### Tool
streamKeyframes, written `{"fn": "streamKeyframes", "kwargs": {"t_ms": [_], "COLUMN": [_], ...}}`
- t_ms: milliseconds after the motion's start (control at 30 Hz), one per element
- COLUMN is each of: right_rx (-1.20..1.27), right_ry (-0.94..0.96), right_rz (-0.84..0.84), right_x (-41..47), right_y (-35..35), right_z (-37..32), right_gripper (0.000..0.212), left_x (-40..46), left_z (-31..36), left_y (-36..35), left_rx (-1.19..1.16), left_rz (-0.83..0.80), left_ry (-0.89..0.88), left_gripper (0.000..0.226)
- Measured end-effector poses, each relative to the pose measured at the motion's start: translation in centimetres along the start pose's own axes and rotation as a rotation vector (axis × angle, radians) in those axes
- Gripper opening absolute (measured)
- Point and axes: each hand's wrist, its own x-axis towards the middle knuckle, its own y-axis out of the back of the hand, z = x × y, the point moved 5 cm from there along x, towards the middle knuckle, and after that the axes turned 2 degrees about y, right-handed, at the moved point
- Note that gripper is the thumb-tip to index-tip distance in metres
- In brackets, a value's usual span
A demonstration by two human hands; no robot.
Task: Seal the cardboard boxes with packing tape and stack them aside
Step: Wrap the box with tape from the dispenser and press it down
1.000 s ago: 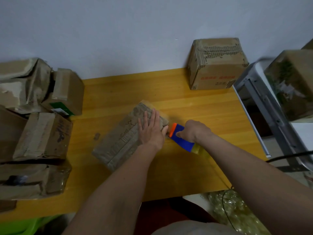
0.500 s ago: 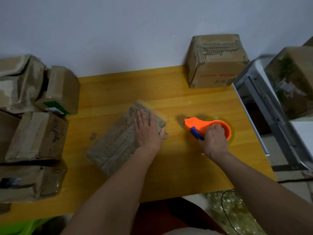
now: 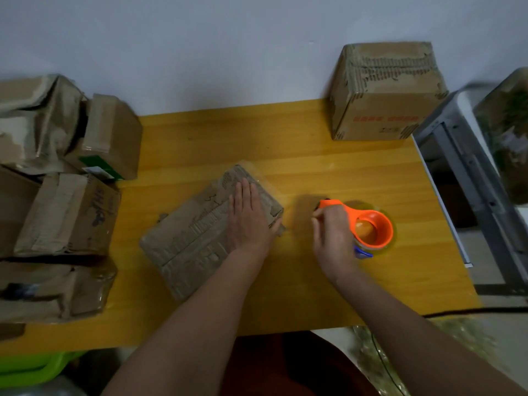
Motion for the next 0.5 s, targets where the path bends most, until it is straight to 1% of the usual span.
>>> {"fn": "streamKeyframes", "kwargs": {"t_ms": [67, 167, 267, 367, 433, 500], "right_rx": [0.222, 0.364, 0.394, 0.399, 0.385, 0.356], "right_ry": [0.024, -0.073, -0.143, -0.18, -0.209, -0.267], "right_rz": [-0.119, -0.238, -0.238, -0.212, -0.257, -0.357], "right_x": [-0.4, -0.4, 0.0, 0.8, 1.5, 2.3], "right_y": [-2.2, -4.7, -5.6, -6.1, -6.6, -7.4], "right_z": [-2.2, -3.6, -3.5, -3.1, -3.0, -2.4], "right_gripper": [0.033, 0.041, 0.044, 0.037, 0.033, 0.03], "left_x": [-0.1, -0.1, -0.1, -0.1, -0.1, 0.0], "left_z": [0.0, -0.2, -0.5, -0.4, -0.4, -0.6], "left_y": [0.0, -0.2, -0.5, -0.4, -0.3, -0.3], "left_rx": [-0.003, -0.025, -0.038, -0.031, -0.044, -0.039], "left_rz": [-0.005, -0.003, 0.002, -0.009, -0.016, -0.025], "left_ry": [0.002, -0.017, -0.027, -0.031, -0.03, -0.045], "left_gripper": [0.101, 0.097, 0.094, 0.09, 0.084, 0.085]}}
